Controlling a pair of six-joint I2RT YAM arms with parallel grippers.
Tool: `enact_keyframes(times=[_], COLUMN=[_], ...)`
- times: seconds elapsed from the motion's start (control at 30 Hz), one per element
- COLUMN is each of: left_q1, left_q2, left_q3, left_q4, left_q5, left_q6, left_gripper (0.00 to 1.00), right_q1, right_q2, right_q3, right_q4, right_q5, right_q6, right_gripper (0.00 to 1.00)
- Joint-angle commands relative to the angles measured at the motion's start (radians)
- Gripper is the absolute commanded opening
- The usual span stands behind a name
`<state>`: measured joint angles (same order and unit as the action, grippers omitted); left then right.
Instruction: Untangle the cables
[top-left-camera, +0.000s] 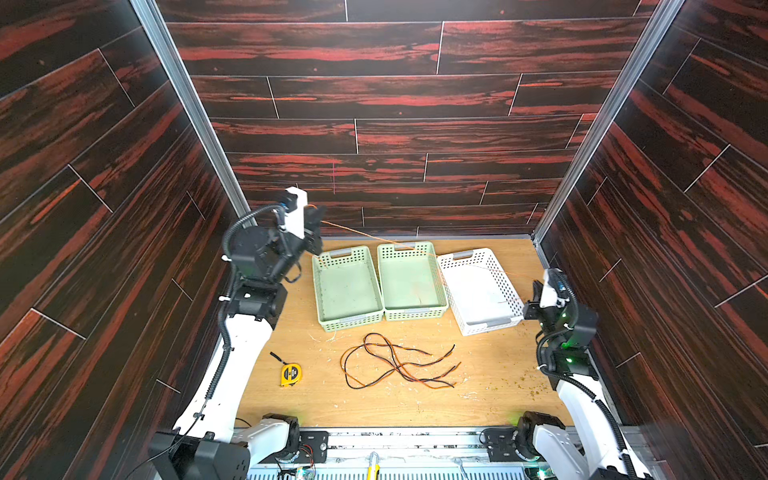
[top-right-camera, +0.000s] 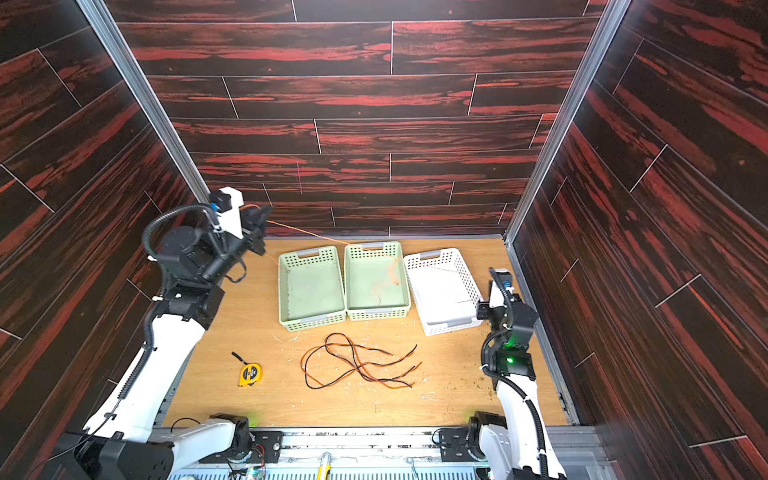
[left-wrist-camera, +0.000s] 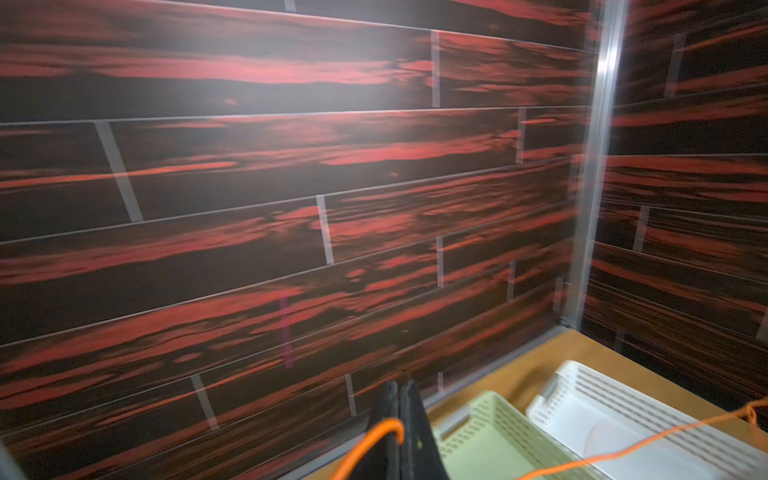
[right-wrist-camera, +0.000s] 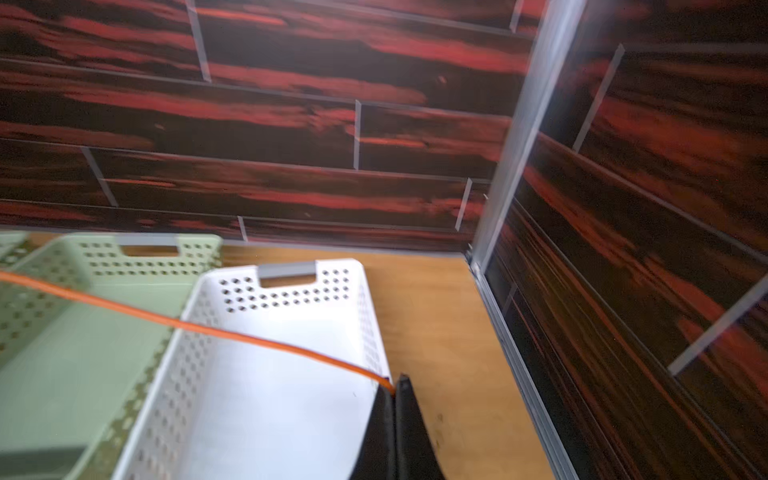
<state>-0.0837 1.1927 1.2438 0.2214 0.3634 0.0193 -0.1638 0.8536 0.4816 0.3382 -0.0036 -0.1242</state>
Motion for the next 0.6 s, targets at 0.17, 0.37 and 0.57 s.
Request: enact_keyframes(times=[0.17,0.37,0.57], left_q1=[0.120,0.188,0.230], left_q2=[0.043,0.066,0.084], left_q3=[0.065,0.090,0.115], left_q4=[0.071,0.080,0.074], left_q5=[-0.044,-0.049,-0.061], left_q6=[-0.083,-0.126,-0.130], left_gripper=[0.00,0.00,0.00], right_q1=[-0.081,-0.110,-0.139], right_q2=[0.083,0.145,0.197], right_q3=[0.041,0.042,0.032], right_q4=[-0.065,-0.067,-0.053], right_q5=[0.060,0.078,0.089], right_q6=[0.083,0.107,0.129], right_gripper=[0.00,0.00,0.00])
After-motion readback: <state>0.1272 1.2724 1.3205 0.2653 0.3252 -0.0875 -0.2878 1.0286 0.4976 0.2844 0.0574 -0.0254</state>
